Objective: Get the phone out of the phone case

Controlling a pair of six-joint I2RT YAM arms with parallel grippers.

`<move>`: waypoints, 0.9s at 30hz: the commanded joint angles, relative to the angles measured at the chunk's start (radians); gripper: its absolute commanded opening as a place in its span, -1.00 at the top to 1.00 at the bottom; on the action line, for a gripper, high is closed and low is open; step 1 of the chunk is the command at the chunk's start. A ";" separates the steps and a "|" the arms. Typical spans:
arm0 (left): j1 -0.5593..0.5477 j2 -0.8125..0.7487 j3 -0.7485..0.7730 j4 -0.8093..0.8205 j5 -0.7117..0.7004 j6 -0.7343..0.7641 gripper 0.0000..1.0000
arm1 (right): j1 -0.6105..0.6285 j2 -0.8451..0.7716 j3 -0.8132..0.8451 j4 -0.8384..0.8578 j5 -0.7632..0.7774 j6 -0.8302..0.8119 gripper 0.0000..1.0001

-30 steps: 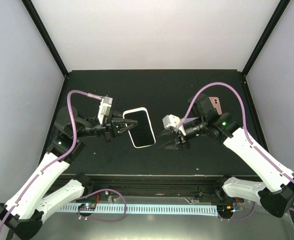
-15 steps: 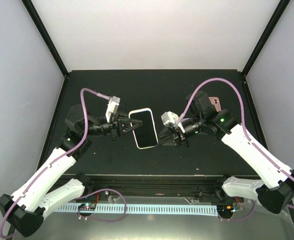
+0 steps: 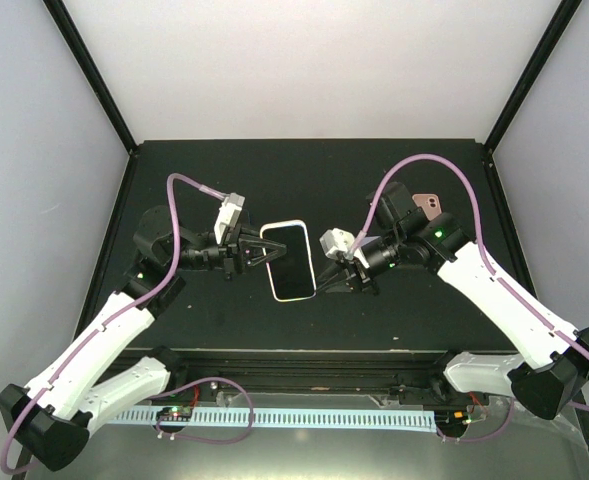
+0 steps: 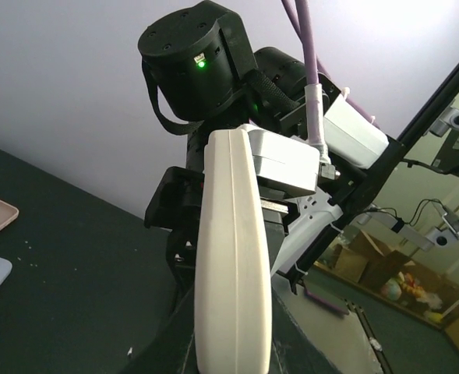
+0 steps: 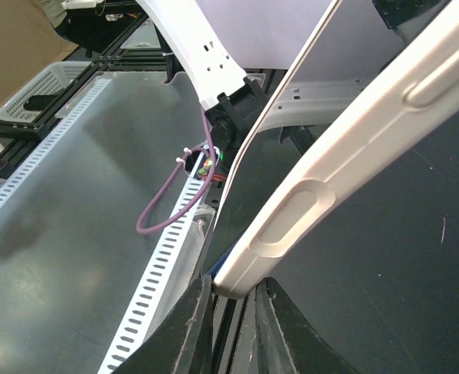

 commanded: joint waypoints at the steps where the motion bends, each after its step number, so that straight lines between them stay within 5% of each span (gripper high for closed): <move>1: 0.003 0.001 0.061 0.080 0.069 -0.038 0.97 | 0.005 0.009 0.024 0.013 0.014 -0.022 0.69; 8: 0.003 0.009 0.066 0.085 0.101 -0.052 0.97 | 0.006 0.021 0.019 0.121 0.075 0.082 0.73; 16: 0.003 0.008 0.067 0.115 0.145 -0.092 0.97 | 0.005 0.068 0.005 0.265 0.318 0.246 0.75; 27: 0.002 0.024 0.070 0.157 0.230 -0.151 0.97 | 0.003 0.083 0.015 0.294 0.393 0.193 0.78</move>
